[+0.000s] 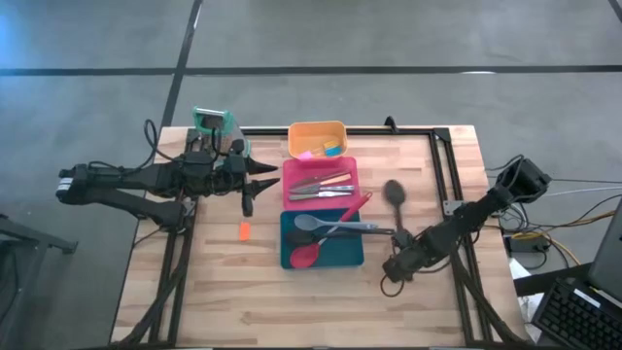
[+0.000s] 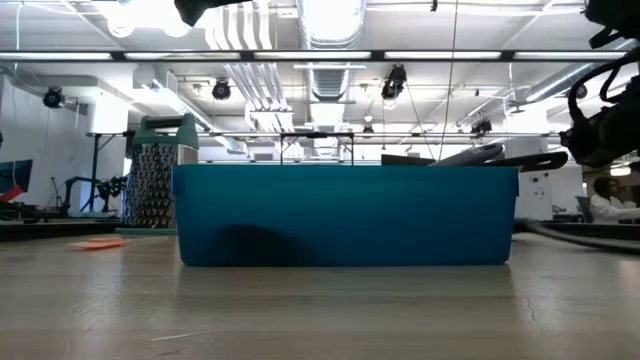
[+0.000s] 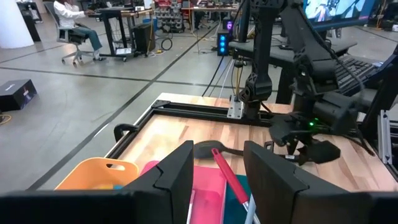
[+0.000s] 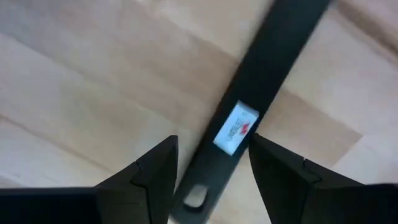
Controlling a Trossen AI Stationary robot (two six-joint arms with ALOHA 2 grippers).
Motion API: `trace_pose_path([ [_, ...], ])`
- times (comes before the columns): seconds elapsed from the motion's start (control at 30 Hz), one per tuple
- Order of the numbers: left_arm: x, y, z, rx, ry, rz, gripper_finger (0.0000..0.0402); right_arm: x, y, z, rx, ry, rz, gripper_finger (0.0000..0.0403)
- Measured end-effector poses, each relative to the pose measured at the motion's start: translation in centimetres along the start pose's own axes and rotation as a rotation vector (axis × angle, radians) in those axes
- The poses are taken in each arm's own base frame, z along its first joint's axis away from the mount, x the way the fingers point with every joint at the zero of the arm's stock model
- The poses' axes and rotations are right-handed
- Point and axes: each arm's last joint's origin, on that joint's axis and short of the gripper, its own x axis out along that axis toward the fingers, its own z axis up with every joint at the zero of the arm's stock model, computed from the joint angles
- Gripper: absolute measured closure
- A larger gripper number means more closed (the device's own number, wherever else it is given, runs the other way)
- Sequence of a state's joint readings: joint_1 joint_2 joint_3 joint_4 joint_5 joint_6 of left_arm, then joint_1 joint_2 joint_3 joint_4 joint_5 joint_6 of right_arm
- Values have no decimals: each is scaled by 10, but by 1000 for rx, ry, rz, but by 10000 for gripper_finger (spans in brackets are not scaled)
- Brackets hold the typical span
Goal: Pick & Place Kitchen Items
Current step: Put the black spoon with hole into the blue bin
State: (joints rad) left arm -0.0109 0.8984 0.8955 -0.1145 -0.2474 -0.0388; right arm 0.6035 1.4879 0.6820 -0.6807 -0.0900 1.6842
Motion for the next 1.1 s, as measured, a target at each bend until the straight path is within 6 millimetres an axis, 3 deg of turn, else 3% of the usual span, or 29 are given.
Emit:
trace_pose_path([
  [0.17, 1, 0, 0, 1, 3, 0, 257, -4, 1, -12, -23, 59, -39, 212],
  [0.6, 1, 0, -1, 1, 4, 0, 257, 1, -6, -11, -36, 19, -65, 245],
  [0.77, 1, 0, -1, 2, 9, 1, 257, 4, -10, -10, -35, 19, -77, 273],
  [0.9, 1, 0, -1, 3, 11, 1, 257, 6, -12, -10, -22, 41, -81, 322],
  [1.1, 1, 0, -2, 3, 11, 1, 257, 5, -13, -10, -24, 40, -79, 323],
])
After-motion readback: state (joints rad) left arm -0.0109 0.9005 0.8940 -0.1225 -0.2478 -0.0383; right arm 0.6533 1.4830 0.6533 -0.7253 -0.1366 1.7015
